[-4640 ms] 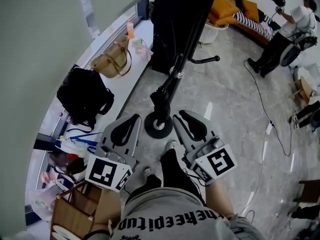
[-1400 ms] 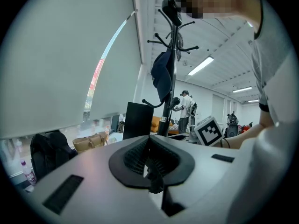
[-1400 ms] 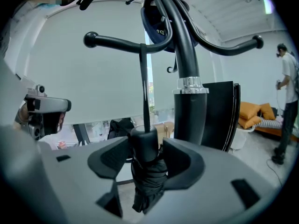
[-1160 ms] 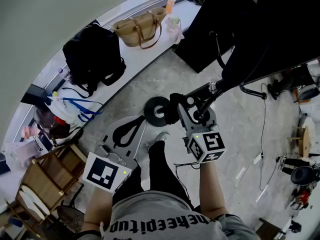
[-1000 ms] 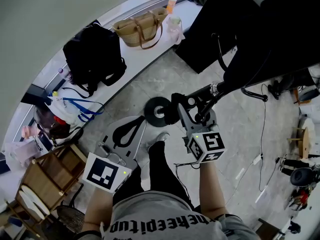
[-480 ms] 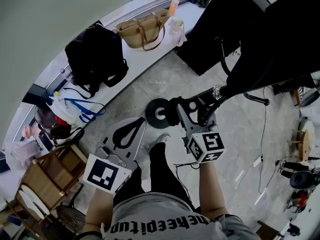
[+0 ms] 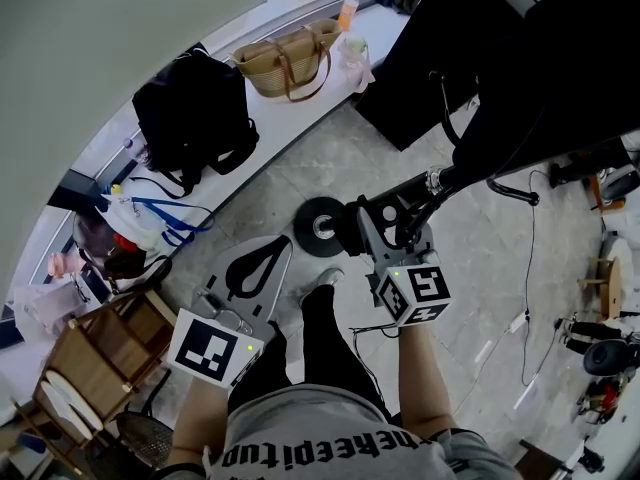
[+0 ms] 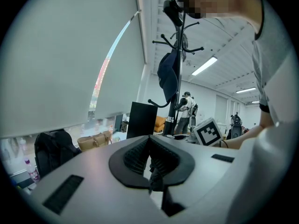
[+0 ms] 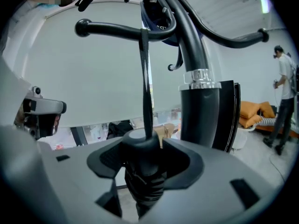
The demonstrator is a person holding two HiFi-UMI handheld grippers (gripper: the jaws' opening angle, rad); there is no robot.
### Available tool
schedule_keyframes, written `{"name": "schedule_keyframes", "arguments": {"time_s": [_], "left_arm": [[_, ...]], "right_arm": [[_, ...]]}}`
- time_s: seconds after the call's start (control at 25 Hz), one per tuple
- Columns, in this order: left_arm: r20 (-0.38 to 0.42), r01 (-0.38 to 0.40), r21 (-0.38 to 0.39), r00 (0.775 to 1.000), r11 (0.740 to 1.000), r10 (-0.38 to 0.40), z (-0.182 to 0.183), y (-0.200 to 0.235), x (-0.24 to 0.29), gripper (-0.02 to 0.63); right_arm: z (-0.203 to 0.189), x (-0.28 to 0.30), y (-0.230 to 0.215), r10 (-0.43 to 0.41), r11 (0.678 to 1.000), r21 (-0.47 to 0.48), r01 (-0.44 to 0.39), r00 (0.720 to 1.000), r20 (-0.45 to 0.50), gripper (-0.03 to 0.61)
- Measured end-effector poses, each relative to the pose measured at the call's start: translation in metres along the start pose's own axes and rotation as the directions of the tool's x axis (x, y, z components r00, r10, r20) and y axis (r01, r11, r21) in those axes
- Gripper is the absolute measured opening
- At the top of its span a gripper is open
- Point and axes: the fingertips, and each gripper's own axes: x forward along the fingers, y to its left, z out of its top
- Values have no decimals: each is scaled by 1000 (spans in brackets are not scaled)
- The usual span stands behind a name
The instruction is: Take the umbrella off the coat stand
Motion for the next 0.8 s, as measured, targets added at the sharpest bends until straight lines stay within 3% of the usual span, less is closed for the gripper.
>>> {"name": "schedule_keyframes", "arguments": {"time_s": [0.8], "left_arm": [[40,23,59,999,998,-26,18,-14,-8,15]], "right_arm": [[41,-30,26,36,998,42,-39,997,69,232]]}}
